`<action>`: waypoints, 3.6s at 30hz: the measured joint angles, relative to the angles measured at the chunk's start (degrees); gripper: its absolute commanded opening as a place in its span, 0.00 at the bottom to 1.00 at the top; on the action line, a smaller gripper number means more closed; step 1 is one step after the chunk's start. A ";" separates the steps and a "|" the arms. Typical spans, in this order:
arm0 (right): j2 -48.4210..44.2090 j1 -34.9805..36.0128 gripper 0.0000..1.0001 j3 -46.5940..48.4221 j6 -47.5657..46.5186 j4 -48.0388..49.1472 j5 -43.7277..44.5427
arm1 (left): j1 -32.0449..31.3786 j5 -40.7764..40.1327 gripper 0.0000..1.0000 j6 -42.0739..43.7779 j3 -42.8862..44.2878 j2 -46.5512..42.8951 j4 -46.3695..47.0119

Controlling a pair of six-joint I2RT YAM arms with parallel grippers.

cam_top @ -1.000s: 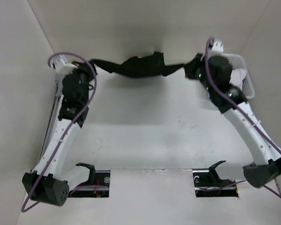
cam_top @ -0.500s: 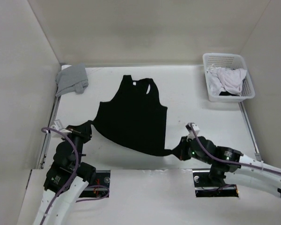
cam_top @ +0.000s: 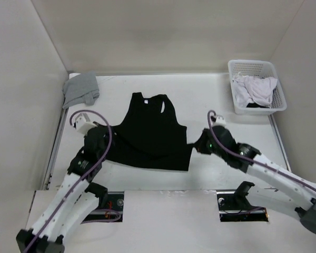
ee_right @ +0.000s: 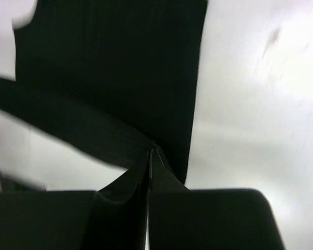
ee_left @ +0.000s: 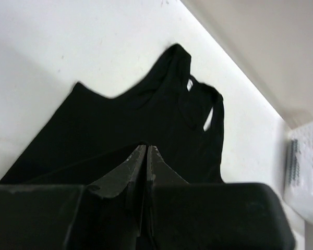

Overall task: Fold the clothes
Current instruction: Fold the tank top

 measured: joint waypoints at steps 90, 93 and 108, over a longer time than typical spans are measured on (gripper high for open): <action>20.31 -11.65 0.00 -8.61 -0.72 34.58 -8.61 | 17.42 13.57 0.00 -0.70 -15.10 17.75 32.98; 5.44 -7.69 0.00 -7.91 -1.77 27.89 -6.78 | 15.39 13.38 0.00 0.26 -9.66 1.77 23.26; -17.51 11.91 0.00 13.97 -3.93 -0.79 7.06 | 10.16 11.10 0.00 3.67 13.88 -13.11 1.11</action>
